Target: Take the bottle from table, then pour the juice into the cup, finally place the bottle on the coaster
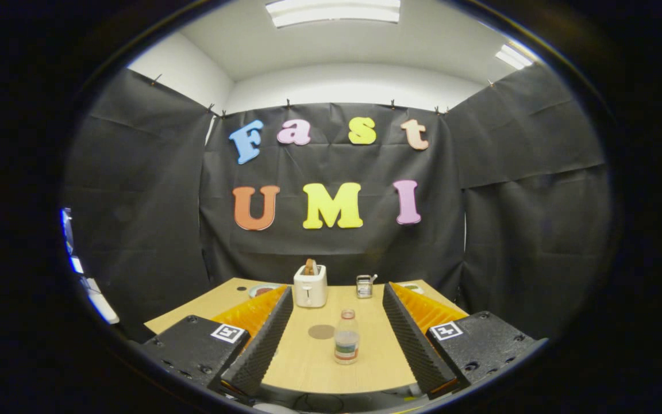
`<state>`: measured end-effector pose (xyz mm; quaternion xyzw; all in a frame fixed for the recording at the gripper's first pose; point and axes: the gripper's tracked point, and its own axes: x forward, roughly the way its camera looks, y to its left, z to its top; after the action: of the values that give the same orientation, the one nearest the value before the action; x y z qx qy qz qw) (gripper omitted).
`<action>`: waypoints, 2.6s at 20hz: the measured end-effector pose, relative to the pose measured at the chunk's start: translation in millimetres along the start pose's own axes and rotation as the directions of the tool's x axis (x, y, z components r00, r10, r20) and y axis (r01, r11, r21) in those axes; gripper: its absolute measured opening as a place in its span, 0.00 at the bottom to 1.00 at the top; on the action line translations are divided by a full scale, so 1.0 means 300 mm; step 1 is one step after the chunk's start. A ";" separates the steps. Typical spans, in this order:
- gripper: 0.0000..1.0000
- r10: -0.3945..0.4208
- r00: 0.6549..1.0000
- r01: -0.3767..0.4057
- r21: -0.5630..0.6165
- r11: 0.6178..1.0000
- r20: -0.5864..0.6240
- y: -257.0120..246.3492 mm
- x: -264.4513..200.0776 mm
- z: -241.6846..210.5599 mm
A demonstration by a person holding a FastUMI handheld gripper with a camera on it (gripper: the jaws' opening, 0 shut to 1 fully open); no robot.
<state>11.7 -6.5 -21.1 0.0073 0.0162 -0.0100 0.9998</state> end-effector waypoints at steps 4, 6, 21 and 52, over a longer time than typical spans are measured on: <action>1.00 -0.016 0.999 0.016 0.004 1.000 -0.029 -0.016 0.041 -0.061; 1.00 -0.026 0.999 0.026 0.003 1.000 -0.043 -0.025 0.068 -0.099; 1.00 -0.084 0.977 0.093 0.035 0.995 -0.197 -0.124 0.300 -0.449; 1.00 -0.113 0.959 0.111 -0.020 0.994 -0.261 -0.097 0.601 -0.849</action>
<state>183.0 -35.3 -281.8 0.0052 0.1483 -0.0654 0.9868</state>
